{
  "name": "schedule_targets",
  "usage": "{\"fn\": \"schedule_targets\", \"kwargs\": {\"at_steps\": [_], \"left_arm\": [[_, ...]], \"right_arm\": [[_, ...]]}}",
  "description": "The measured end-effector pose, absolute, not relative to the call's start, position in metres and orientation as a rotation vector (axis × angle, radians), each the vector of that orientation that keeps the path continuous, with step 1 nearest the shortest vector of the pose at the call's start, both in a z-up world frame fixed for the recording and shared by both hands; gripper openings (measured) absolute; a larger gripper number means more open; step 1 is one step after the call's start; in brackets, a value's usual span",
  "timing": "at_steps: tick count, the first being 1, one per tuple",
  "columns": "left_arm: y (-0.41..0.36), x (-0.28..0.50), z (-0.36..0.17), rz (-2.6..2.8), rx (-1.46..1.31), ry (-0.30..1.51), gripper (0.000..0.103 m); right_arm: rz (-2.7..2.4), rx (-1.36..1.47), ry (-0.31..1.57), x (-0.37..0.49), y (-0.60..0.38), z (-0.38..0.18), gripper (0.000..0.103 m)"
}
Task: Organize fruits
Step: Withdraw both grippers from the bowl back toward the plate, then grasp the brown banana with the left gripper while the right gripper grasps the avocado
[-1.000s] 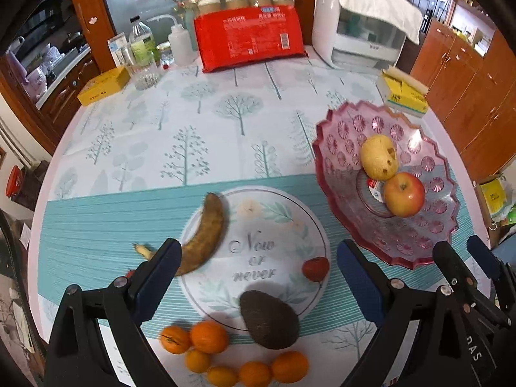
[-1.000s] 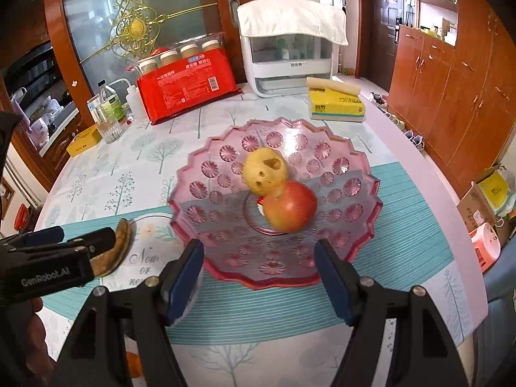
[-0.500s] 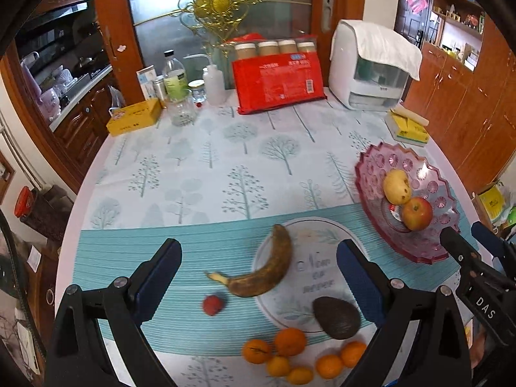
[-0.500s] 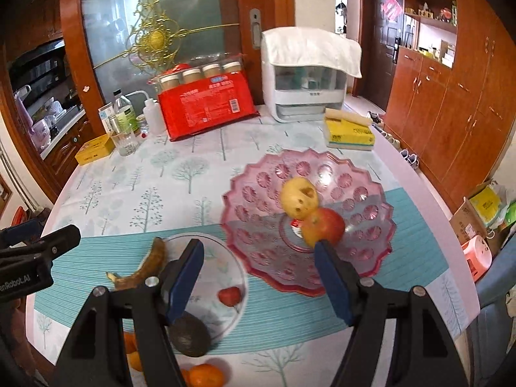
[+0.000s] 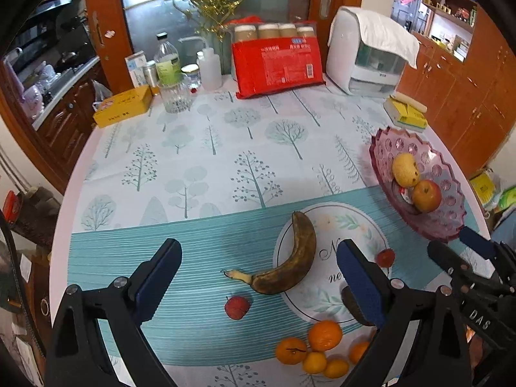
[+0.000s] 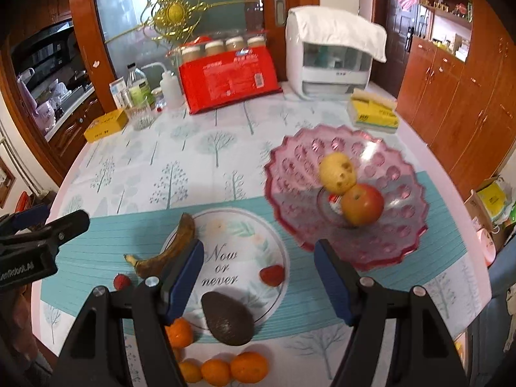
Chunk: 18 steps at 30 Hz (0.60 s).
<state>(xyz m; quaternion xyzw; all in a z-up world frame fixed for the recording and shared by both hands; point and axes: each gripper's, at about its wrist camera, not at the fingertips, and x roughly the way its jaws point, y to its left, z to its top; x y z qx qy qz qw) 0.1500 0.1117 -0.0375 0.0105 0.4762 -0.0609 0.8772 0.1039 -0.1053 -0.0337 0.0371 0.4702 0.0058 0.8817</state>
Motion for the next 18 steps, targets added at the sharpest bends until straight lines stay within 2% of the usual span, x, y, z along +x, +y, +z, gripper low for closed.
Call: {"fn": "schedule_targets", "kwargs": {"at_steps": [18], "left_arm": [[0.082, 0.18, -0.128, -0.309, 0.091, 1.176, 0.096]], "right_arm": [[0.059, 0.055, 1.161, 0.086, -0.079, -0.108, 0.071]]}}
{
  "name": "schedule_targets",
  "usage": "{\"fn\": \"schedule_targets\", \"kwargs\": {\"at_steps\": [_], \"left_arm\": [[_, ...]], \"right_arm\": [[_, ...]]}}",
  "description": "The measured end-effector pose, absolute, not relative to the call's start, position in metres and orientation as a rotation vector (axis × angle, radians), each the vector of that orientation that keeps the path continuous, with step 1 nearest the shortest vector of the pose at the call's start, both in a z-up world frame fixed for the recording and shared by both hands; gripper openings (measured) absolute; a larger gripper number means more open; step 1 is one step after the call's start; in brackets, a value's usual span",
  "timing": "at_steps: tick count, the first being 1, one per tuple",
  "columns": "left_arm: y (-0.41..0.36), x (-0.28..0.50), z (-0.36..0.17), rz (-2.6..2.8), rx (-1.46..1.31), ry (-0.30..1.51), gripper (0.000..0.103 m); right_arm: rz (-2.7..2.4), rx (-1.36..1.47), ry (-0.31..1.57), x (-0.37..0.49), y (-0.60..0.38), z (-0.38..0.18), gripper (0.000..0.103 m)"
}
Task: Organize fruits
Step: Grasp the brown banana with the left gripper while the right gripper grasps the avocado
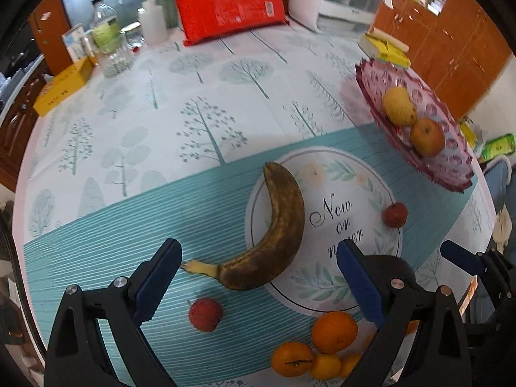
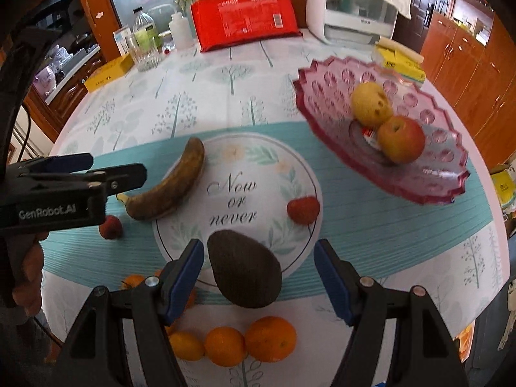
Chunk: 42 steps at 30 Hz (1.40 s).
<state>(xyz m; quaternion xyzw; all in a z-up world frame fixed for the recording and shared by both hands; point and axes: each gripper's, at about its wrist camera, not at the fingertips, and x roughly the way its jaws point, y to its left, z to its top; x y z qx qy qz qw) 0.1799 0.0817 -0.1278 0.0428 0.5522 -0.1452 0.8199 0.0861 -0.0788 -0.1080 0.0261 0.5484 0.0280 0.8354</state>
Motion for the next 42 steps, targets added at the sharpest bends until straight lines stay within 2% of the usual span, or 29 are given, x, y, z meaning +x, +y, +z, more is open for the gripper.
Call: {"fn": "schedule_targets", "kwargs": {"at_steps": [15, 33, 36, 40, 42], "left_arm": [[0.06, 0.199, -0.17, -0.344, 0.108, 1.295, 0.096], [0.048, 0.205, -0.2, -0.331, 0.151, 1.379, 0.096], [0.047, 0.205, -0.203, -0.3, 0.174, 1.38, 0.089], [0.052, 0.207, -0.201, -0.277, 0.176, 1.358, 0.067], [0.054, 0.207, -0.201, -0.289, 0.172, 1.357, 0.064]], "right_arm": [[0.104, 0.035, 1.24, 0.088, -0.073, -0.139, 0.071], [0.169, 0.136, 1.299, 0.096, -0.082, -0.159, 0.071], [0.176, 0.13, 1.307, 0.097, -0.081, -0.161, 0.07], [0.207, 0.127, 1.319, 0.097, -0.079, -0.165, 0.06], [0.214, 0.114, 1.316, 0.1, -0.074, -0.167, 0.06]]}}
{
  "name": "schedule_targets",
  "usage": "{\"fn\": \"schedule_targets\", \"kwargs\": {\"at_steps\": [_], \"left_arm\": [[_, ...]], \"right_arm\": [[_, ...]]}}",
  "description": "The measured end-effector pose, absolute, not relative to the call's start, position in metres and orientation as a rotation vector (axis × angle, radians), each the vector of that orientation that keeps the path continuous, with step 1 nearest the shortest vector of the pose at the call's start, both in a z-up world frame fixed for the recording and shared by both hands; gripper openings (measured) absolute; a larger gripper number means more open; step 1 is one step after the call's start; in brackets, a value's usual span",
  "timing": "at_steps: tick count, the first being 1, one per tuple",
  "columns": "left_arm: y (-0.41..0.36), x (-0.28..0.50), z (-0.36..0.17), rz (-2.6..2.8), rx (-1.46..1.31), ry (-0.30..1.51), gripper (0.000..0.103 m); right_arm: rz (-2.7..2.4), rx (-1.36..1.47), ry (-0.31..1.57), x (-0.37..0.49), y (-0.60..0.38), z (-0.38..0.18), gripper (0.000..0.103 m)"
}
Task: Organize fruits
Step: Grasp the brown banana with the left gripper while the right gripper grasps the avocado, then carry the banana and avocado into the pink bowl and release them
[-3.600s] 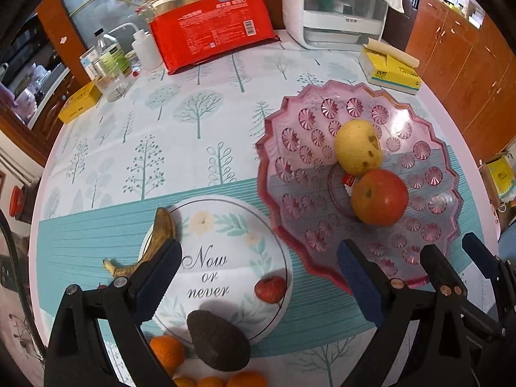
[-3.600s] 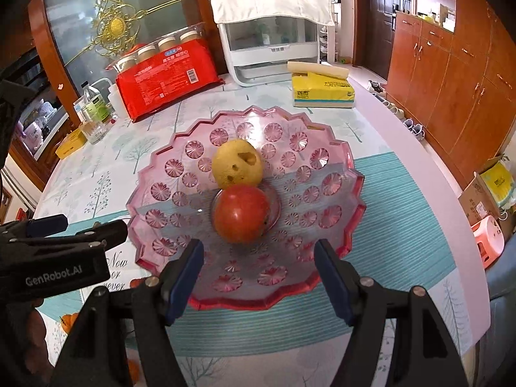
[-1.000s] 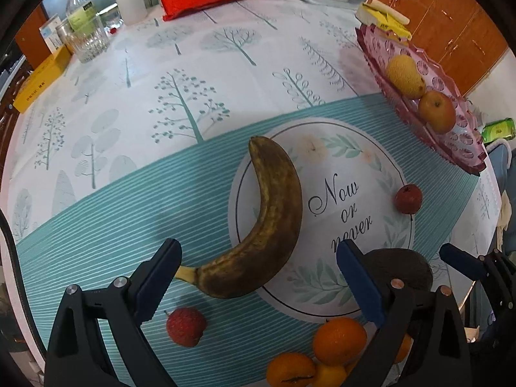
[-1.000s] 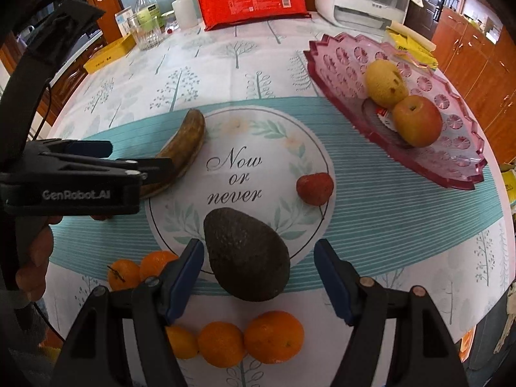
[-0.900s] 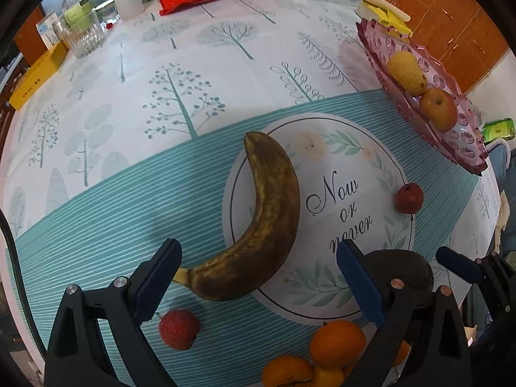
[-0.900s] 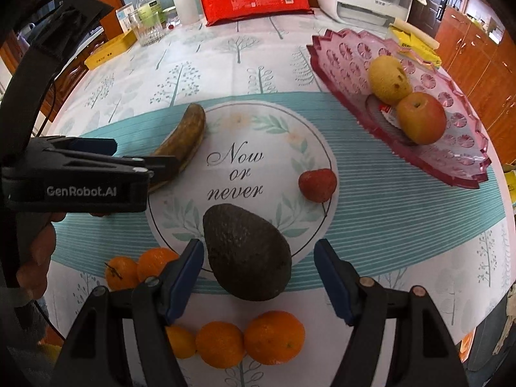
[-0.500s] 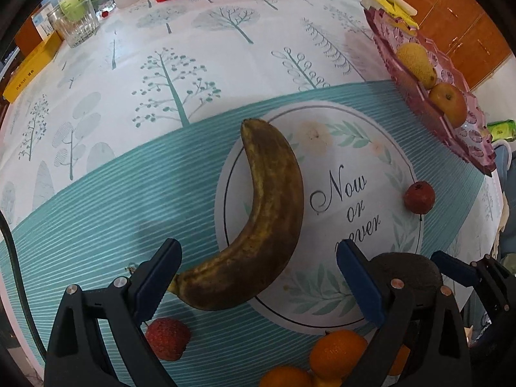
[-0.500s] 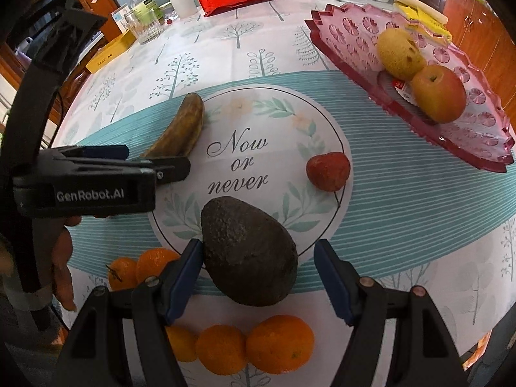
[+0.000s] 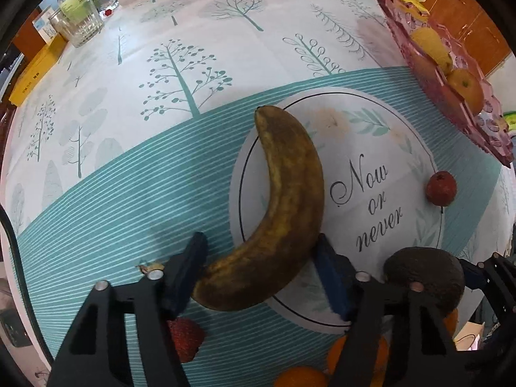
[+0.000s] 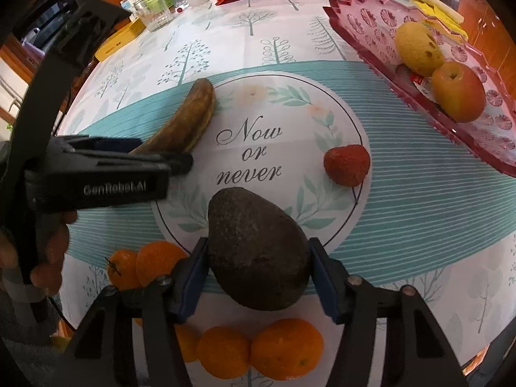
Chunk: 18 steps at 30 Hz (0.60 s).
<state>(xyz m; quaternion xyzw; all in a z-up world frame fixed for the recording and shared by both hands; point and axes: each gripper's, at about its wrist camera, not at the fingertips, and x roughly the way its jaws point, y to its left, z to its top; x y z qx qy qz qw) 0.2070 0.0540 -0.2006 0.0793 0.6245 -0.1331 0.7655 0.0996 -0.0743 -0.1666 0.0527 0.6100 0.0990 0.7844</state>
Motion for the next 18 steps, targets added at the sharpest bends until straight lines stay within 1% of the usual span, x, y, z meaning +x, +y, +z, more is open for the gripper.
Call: {"fn": "schedule_targets", "kwargs": {"at_steps": [3, 4, 5, 7, 14, 18], "left_arm": [[0.053, 0.205, -0.199, -0.304, 0.182, 1.341, 0.059], [0.052, 0.204, -0.198, -0.314, 0.18, 1.333, 0.052], [0.052, 0.2, -0.195, -0.319, 0.181, 1.319, 0.041], [0.05, 0.197, -0.188, -0.318, 0.189, 1.294, 0.034], [0.057, 0.19, -0.173, -0.33, 0.162, 1.269, 0.033], [0.052, 0.184, -0.153, -0.339, 0.161, 1.218, 0.032]], "right_arm": [[0.216, 0.078, 1.298, 0.098, -0.071, -0.166, 0.059], [0.215, 0.067, 1.29, 0.097, -0.07, -0.165, 0.059], [0.215, 0.056, 1.283, 0.095, -0.07, -0.165, 0.059], [0.217, 0.039, 1.266, 0.092, -0.067, -0.163, 0.059], [0.244, 0.06, 1.173, 0.087, -0.071, -0.138, 0.058], [0.232, 0.09, 1.139, 0.087, -0.082, -0.125, 0.058]]}}
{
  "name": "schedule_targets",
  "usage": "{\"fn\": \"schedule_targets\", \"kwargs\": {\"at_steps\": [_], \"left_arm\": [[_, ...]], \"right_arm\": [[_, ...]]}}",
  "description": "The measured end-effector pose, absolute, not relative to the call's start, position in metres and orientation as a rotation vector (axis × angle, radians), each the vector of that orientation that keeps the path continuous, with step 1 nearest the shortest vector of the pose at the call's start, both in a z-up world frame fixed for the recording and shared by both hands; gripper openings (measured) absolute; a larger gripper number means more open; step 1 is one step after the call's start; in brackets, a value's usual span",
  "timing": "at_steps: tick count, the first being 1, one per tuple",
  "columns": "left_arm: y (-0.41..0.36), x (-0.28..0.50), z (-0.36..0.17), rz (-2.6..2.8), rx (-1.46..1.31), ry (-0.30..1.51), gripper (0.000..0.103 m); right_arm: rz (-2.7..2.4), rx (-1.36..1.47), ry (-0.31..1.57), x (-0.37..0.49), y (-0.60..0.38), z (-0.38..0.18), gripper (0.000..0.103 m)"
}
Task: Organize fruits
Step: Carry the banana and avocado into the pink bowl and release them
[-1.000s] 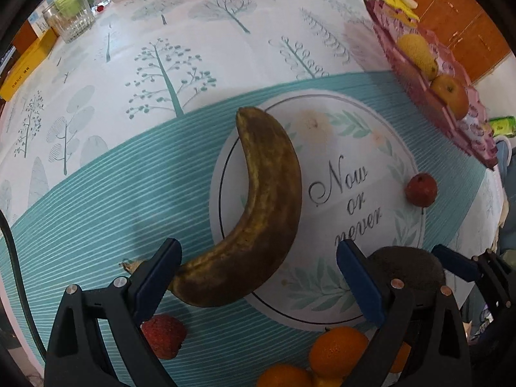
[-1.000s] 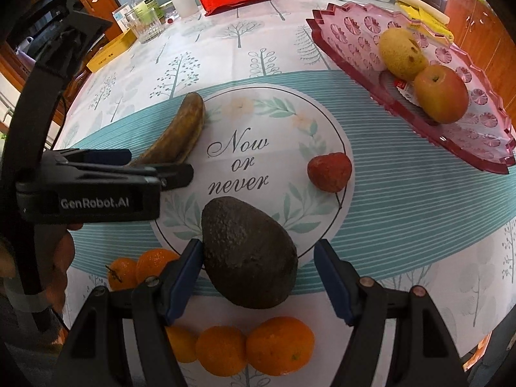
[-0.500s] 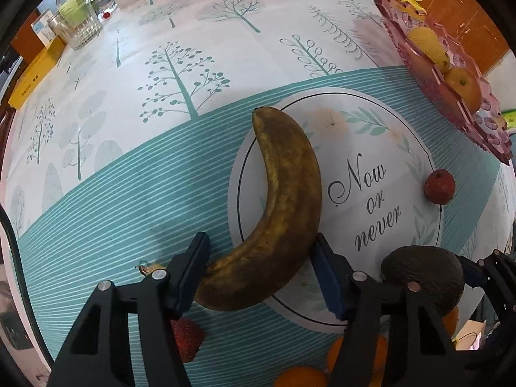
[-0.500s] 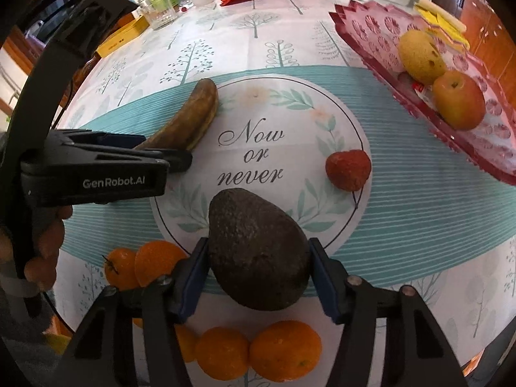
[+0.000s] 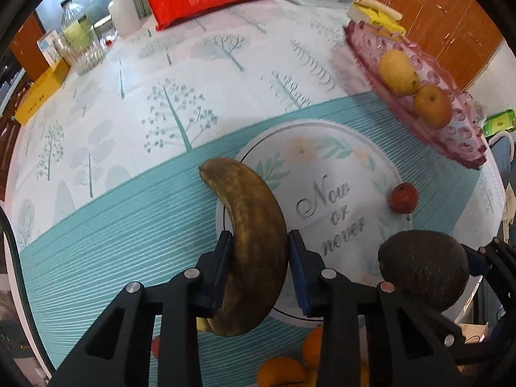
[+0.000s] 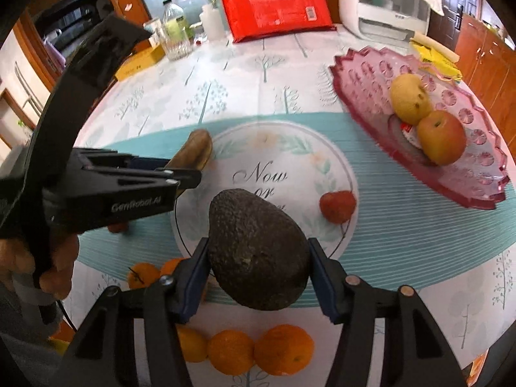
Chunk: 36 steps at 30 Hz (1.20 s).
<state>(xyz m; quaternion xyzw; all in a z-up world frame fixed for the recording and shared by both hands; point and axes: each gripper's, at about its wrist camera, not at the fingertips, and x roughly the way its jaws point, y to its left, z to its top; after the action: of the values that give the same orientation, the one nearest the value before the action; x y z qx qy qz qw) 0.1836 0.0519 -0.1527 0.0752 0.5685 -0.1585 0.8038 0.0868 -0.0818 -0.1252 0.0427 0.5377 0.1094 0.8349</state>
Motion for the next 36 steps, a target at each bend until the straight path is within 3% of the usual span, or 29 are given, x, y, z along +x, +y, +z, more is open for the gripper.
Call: {"fn": "schedule_targets", "kwargs": {"at_steps": [11, 21, 28, 36], "left_arm": [[0.018, 0.178, -0.079, -0.399, 0.11, 1.067, 0.032], [-0.065, 0.179, -0.009, -0.48, 0.103, 0.934, 0.032], [-0.122, 0.196, -0.005, -0.475, 0.094, 0.93, 0.032], [-0.166, 0.224, -0.036, -0.413, 0.072, 0.998, 0.032]], "right_arm": [[0.186, 0.16, 1.04, 0.088, -0.127, -0.086, 0.058], [0.08, 0.217, 0.962, 0.11, -0.214, -0.048, 0.058], [0.0, 0.227, 0.919, 0.141, -0.282, -0.03, 0.058], [-0.021, 0.24, 0.932, 0.183, -0.33, -0.04, 0.059]]}}
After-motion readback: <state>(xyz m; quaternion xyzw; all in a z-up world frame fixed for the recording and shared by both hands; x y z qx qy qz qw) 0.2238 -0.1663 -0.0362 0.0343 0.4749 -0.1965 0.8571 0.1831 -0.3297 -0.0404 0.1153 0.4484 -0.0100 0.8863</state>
